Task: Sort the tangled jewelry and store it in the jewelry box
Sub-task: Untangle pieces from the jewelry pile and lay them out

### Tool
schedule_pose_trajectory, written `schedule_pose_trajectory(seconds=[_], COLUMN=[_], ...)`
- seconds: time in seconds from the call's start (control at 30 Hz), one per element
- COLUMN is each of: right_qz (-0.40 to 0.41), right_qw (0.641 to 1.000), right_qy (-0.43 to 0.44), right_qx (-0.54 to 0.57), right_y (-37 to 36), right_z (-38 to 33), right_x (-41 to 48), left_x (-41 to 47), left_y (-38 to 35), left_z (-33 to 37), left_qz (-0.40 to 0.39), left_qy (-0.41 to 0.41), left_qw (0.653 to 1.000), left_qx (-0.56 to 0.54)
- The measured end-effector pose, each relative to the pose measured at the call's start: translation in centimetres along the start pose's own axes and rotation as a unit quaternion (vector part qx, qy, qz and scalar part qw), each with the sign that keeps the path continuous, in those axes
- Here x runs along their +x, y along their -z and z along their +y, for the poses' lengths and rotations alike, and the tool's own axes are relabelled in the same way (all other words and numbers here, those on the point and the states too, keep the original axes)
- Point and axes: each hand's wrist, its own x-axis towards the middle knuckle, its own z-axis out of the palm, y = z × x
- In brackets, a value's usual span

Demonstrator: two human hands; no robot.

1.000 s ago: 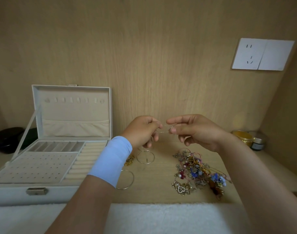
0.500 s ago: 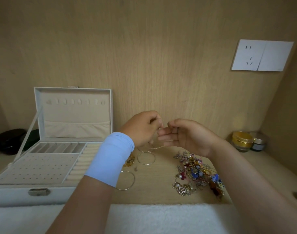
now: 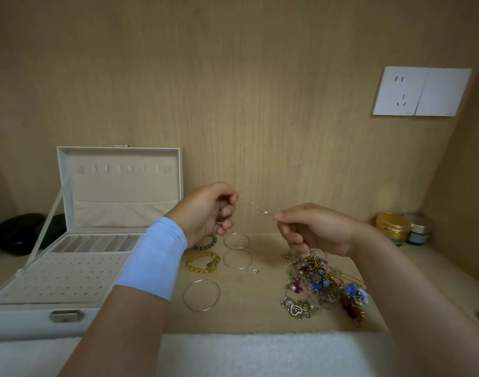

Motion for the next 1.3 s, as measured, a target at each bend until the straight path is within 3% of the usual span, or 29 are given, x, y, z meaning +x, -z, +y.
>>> schedule_pose_trajectory(seconds=[0.1, 0.23, 0.37, 0.43, 0.53, 0.63, 0.73, 0.77, 0.87, 0.93, 1.03, 1.13, 1.3], right_qz=[-0.042, -0.044, 0.006, 0.06, 0.129, 0.142, 0.135, 0.132, 0.123, 0.112, 0.099, 0.112, 0.148], right_qw=[0.99, 0.943, 0.937, 0.961, 0.987, 0.984, 0.982, 0.982, 0.987, 0.99, 0.981, 0.969, 0.963], right_qy=[0.048, 0.114, 0.111, 0.091, 0.08, 0.09, 0.104, 0.106, 0.095, 0.077, 0.064, 0.073, 0.071], right_qx=[0.129, 0.31, 0.333, 0.256, 0.057, -0.05, -0.077, -0.082, -0.045, 0.033, 0.151, 0.207, 0.212], right_y=[1.1, 1.6, 1.5, 1.3, 0.8, -0.5, -1.5, -1.8, -2.2, -2.4, -2.4, -2.0, -1.8], right_z=[0.3, 0.9, 0.9, 0.4, -0.9, -2.5, -3.6, -3.8, -4.3, -4.6, -5.3, -5.5, -5.2], right_x=[-0.3, -0.1, 0.1, 0.0, -0.3, -0.6, -1.0, -1.1, -1.3, -1.3, -1.4, -1.4, -0.9], left_x=[0.0, 0.2, 0.4, 0.4, 0.5, 0.4, 0.5, 0.4, 0.4, 0.4, -0.1, -0.6, -0.2], left_y=[0.9, 1.2, 1.2, 1.2, 0.8, 0.1, -0.9, -1.4, -3.1, -3.8, -3.9, -3.9, -4.2], left_z=[-0.4, -0.8, -1.1, -1.2, -1.1, -0.6, -0.1, 0.0, 0.4, 0.7, 1.9, 3.0, 1.6], left_qz=[-0.004, 0.013, 0.019, 0.023, 0.042, 0.039, 0.037, 0.021, -0.03, 0.038, 0.18, 0.139, 0.124], left_qy=[0.004, 0.019, 0.02, 0.022, 0.025, 0.044, 0.03, 0.024, -0.024, -0.051, -0.105, -0.075, -0.073], left_qw=[0.996, 0.976, 0.953, 0.974, 0.999, 0.976, 0.925, 0.92, 0.95, 0.96, 0.94, 0.963, 0.967], left_qx=[-0.091, -0.216, -0.303, -0.223, 0.019, 0.208, 0.377, 0.391, 0.309, 0.272, 0.271, 0.22, 0.211])
